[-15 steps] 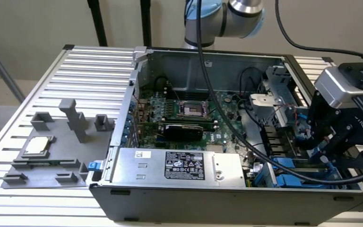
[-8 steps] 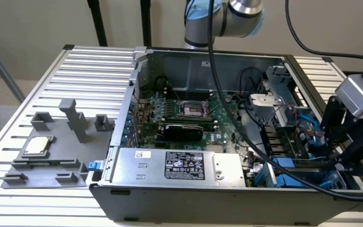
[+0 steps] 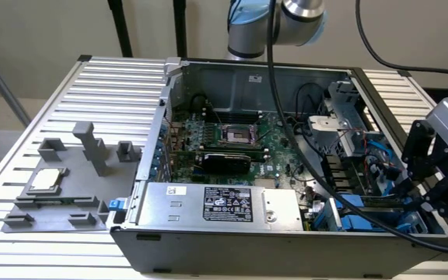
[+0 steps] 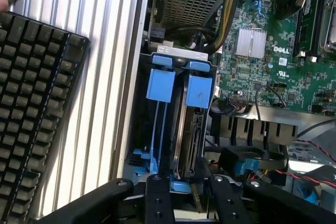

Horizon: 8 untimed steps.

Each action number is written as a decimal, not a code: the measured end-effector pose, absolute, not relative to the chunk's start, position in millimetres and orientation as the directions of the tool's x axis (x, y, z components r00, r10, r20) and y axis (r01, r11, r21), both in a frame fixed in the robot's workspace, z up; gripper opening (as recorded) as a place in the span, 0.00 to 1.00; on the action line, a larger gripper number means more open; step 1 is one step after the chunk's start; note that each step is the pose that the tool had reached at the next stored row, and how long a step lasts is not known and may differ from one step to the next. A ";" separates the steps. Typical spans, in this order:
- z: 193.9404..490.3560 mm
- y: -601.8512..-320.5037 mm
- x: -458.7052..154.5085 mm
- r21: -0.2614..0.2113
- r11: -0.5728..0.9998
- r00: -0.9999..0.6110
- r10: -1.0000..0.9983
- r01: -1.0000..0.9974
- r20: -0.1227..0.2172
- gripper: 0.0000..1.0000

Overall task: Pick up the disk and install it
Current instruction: 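Insert the first disk wire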

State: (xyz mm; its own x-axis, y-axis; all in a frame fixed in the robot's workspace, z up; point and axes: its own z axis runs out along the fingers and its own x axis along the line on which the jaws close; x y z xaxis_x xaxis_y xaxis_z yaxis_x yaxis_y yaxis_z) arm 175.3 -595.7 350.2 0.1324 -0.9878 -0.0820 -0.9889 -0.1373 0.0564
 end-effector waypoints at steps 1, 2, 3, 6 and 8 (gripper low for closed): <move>350.1 -595.7 175.5 0.056 -0.144 0.139 -0.986 -0.988 -0.088 0.34; 350.0 -595.7 175.6 0.054 -0.153 0.147 -0.984 -0.987 -0.097 0.34; 350.1 -595.7 175.7 0.053 -0.160 0.154 -0.982 -0.986 -0.105 0.34; 350.8 -595.7 176.0 0.048 -0.180 0.172 -0.976 -0.983 -0.134 0.34; 350.8 -595.7 177.1 0.046 -0.188 0.180 -0.973 -0.981 -0.144 0.34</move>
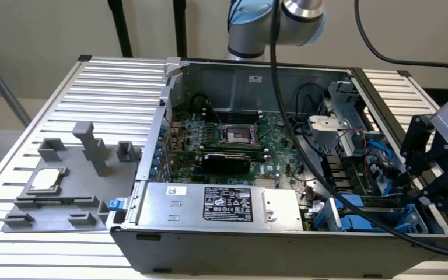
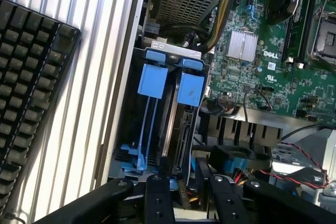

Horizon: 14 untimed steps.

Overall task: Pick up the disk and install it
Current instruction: 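Insert the first disk wire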

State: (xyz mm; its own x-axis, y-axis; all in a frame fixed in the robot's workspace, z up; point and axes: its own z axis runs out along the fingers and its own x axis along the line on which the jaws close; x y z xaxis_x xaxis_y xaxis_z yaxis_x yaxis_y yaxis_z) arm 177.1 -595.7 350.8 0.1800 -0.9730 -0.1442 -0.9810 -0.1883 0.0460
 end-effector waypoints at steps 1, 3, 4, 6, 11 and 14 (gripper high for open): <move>350.7 -595.7 177.8 0.045 -0.192 0.184 -0.972 -0.980 -0.147 0.34; 350.0 -595.7 179.8 0.045 -0.200 0.192 -0.970 -0.979 -0.150 0.34; 349.2 -595.7 180.6 0.045 -0.205 0.196 -0.969 -0.978 -0.151 0.34; 347.5 -595.7 181.5 0.045 -0.218 0.209 -0.966 -0.975 -0.151 0.34; 346.6 -595.7 184.6 0.043 -0.245 0.235 -0.959 -0.969 -0.156 0.31; 346.6 -595.6 185.5 0.043 -0.256 0.246 -0.956 -0.966 -0.157 0.24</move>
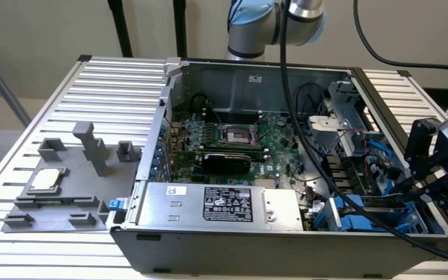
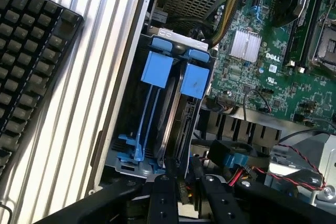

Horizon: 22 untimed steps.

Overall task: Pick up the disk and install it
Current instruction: 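Insert the first disk wire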

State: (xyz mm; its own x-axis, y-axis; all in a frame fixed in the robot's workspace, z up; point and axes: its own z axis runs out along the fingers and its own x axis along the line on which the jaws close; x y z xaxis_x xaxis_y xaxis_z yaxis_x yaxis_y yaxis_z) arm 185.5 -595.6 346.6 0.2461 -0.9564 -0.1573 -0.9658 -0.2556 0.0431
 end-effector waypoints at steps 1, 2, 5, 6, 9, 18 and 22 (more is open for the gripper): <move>346.5 -595.7 185.4 0.043 -0.259 0.249 -0.956 -0.965 -0.158 0.24; 346.6 -595.7 185.4 0.043 -0.262 0.252 -0.955 -0.964 -0.158 0.22; 346.9 -595.7 181.5 0.043 -0.266 0.257 -0.953 -0.963 -0.158 0.16; 347.2 -595.7 178.0 0.043 -0.267 0.257 -0.953 -0.963 -0.158 0.16; 348.1 -595.7 166.5 0.043 -0.267 0.258 -0.953 -0.963 -0.158 0.16; 348.1 -595.7 149.8 0.047 -0.235 0.226 -0.964 -0.971 -0.141 0.16; 348.1 -595.7 149.7 0.049 -0.185 0.177 -0.975 -0.982 -0.132 0.16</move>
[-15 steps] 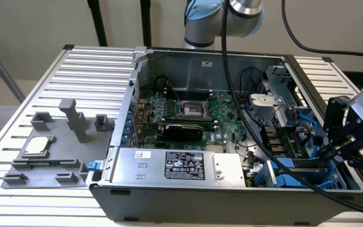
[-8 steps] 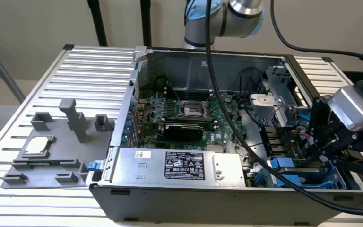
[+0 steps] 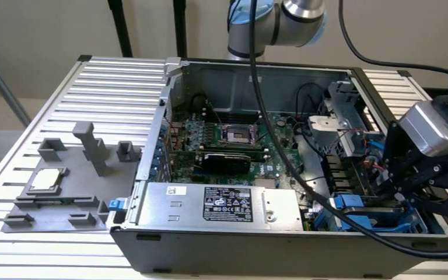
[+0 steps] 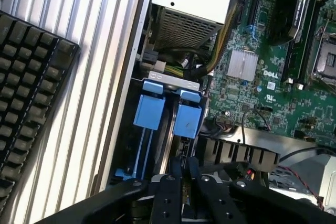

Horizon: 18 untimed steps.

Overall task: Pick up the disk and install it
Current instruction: 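Insert the first disk wire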

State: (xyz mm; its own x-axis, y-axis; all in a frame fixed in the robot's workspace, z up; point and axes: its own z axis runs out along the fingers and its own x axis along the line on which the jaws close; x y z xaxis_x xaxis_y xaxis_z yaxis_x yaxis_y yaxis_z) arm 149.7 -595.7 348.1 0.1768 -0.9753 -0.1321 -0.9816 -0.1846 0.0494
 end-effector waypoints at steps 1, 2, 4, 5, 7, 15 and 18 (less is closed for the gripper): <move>348.1 -595.7 149.7 0.050 -0.171 0.163 -0.978 -0.984 -0.131 0.16; 348.0 -595.7 149.7 0.050 -0.155 0.148 -0.980 -0.987 -0.130 0.16; 348.0 -595.7 149.7 0.050 -0.125 0.118 -0.985 -0.991 -0.128 0.16; 347.9 -595.7 149.7 0.050 -0.110 0.103 -0.986 -0.993 -0.128 0.16; 347.8 -595.7 149.7 0.050 -0.077 0.070 -0.989 -0.996 -0.127 0.16; 346.6 -595.7 149.7 0.050 0.053 -0.059 -0.991 -0.997 -0.124 0.16; 344.8 -595.7 149.7 0.050 0.086 -0.091 -0.989 -0.995 -0.120 0.16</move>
State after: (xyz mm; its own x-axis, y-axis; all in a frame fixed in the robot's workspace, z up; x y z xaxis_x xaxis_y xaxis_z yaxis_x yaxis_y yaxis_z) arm 149.7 -595.7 344.8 -0.0911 -0.9886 -0.1200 -0.9951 0.0857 0.0499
